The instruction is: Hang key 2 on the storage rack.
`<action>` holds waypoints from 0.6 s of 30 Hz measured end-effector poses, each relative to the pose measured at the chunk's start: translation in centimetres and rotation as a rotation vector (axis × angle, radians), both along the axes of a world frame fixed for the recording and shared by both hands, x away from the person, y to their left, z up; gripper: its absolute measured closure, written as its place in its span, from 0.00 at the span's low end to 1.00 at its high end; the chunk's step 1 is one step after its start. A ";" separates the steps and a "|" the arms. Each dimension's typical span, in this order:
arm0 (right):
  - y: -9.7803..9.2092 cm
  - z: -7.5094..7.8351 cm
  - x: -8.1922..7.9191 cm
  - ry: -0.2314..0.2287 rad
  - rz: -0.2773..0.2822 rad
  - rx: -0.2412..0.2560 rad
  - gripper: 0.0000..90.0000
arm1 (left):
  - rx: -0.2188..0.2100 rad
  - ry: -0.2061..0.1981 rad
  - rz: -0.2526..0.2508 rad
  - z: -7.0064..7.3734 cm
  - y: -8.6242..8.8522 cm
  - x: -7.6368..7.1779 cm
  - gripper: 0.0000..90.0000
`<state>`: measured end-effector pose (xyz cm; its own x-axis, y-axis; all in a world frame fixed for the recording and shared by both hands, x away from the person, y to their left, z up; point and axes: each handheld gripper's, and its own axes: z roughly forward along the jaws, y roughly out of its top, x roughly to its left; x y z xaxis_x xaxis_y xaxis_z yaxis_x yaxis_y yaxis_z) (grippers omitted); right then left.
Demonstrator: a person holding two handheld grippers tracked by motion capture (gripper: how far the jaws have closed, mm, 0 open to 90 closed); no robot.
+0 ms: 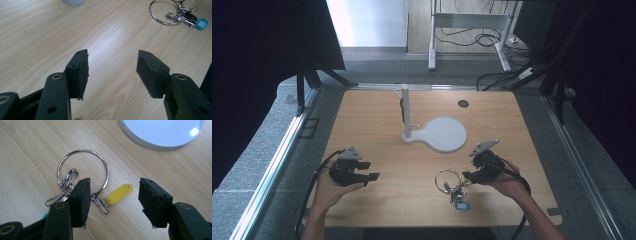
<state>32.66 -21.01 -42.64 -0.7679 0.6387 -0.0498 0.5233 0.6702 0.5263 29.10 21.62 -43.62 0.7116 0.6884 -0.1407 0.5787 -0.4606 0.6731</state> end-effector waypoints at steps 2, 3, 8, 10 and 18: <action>0.7 -0.4 0.4 0.012 0.015 -0.029 0.50 | -0.007 -0.001 0.009 -0.1 0.2 -0.1 0.49; 1.0 -0.5 0.6 0.019 0.017 -0.043 0.51 | -0.006 0.003 0.009 -0.1 0.3 -0.1 0.49; 2.0 -1.3 1.3 0.054 0.026 -0.088 0.56 | -0.005 0.009 0.015 -0.4 0.5 -0.1 0.49; 2.3 -1.7 1.6 0.067 0.027 -0.101 0.59 | -0.006 0.008 0.016 -0.4 0.6 -0.1 0.49; 3.5 -2.9 2.8 0.117 0.027 -0.153 0.67 | -0.018 0.005 0.017 -0.3 0.7 -0.4 0.48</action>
<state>35.43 -17.47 -45.58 -0.7909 0.6096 -0.0543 0.5556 0.7524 0.3539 28.71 22.31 -43.95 0.6992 0.6976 -0.1565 0.5893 -0.4385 0.6786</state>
